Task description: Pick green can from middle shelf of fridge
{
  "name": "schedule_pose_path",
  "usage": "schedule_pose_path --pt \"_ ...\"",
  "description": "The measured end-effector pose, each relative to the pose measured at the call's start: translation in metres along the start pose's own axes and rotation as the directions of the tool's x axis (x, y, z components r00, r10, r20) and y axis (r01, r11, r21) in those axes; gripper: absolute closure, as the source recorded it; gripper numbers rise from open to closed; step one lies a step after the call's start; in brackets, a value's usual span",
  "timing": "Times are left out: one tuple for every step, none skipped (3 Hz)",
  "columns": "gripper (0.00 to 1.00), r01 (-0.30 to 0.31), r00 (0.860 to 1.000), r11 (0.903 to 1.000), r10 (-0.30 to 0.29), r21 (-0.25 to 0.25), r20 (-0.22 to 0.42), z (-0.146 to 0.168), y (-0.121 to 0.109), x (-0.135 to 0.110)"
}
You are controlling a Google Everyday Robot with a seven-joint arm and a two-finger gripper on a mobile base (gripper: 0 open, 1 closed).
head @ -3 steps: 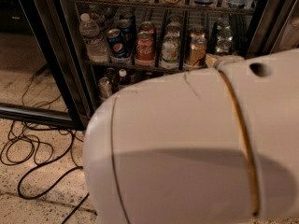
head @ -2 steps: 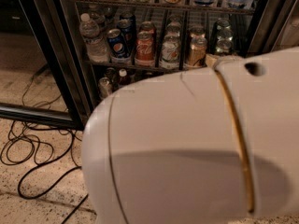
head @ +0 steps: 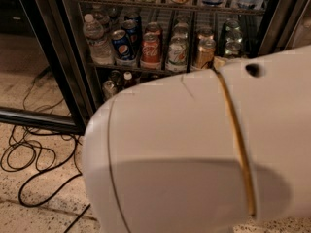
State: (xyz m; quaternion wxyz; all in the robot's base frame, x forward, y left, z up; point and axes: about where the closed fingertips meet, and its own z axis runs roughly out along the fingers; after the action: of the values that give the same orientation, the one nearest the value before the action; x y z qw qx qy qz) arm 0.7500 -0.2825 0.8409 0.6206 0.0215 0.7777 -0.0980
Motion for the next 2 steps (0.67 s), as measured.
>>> schedule_pose_path --pt "0.49 0.000 1.000 1.0000 0.000 0.003 -0.001 0.0007 0.0002 0.0010" --pt "0.72 0.000 1.000 1.0000 0.000 0.003 -0.001 0.0007 0.0002 0.0010"
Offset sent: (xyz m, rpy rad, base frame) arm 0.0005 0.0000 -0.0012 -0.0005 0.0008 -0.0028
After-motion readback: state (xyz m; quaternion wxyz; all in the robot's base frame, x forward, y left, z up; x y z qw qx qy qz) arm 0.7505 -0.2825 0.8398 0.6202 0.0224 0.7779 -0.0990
